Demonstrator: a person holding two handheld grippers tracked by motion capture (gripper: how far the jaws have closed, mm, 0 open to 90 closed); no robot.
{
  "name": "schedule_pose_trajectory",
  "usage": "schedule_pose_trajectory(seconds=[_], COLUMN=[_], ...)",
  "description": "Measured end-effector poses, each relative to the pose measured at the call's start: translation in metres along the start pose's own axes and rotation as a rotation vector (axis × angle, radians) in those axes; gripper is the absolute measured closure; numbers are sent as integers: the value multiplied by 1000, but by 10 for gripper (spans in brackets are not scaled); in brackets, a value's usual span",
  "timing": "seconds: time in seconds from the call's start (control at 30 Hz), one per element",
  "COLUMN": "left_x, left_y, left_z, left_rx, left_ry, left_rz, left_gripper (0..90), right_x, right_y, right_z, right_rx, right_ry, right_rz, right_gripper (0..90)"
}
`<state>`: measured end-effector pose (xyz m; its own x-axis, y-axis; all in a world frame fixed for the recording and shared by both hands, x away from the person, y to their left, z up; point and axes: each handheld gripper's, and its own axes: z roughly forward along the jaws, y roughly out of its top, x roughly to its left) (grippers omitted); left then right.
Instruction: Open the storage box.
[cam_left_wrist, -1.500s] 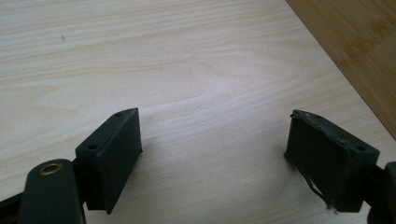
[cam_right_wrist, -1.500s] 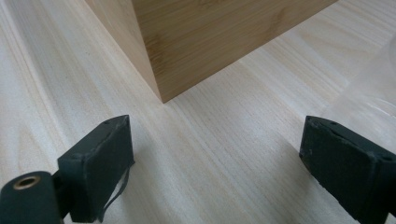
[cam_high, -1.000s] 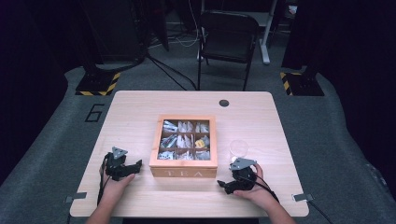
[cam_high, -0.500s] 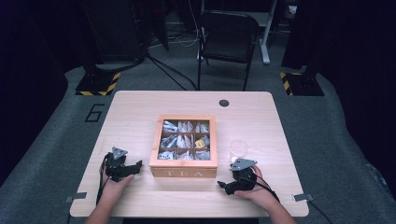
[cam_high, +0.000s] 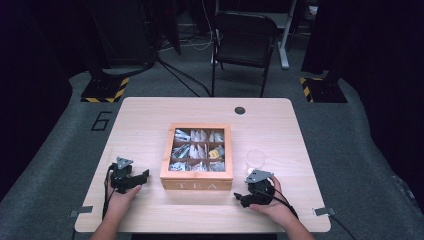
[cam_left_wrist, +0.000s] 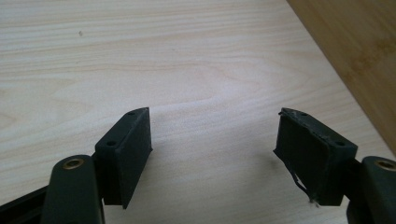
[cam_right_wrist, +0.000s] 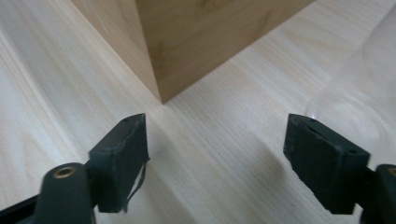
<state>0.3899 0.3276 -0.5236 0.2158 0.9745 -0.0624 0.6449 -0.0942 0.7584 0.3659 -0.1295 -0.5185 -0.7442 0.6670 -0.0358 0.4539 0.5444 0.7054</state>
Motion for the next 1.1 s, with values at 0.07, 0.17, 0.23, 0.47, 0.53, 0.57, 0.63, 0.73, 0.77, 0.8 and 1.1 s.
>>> schedule_pose_trajectory(seconds=[0.07,0.17,0.23,0.47,0.53,0.57,0.63,0.73,0.77,0.8,1.1], left_x=[-1,-5,-10,-19,-19,-18,-20,-23,-25,-25,-42], left_y=[0,2,3,5,7,8,11,14,15,15,9], left_z=[-2,-10,-17,-24,-28,-30,-35,-45,-48,-48,-67], left_rx=[-4,-19,-4,2,9,6,-6,-13,-18,-18,-33], left_ry=[0,5,-12,-30,-55,-68,-73,-103,-103,-103,-138], left_rz=[-6,13,31,11,-1,1,-6,-1,5,5,102], left_gripper=[278,295,300,313,334,334,344,350,351,351,335], right_x=[2,4,5,12,15,14,16,16,16,16,15], right_y=[2,4,6,12,14,15,17,18,18,18,20], right_z=[-3,-6,-8,-11,-13,-14,-16,-18,-19,-19,-25], right_rx=[-13,-25,-19,2,-8,-19,-28,-46,-60,-60,-85], right_ry=[1,-6,-9,-19,-20,-22,-21,-16,-18,-18,-19], right_rz=[6,-13,-2,-11,6,-3,6,1,-10,-10,19], right_gripper=[268,284,306,374,380,379,384,399,400,400,454])
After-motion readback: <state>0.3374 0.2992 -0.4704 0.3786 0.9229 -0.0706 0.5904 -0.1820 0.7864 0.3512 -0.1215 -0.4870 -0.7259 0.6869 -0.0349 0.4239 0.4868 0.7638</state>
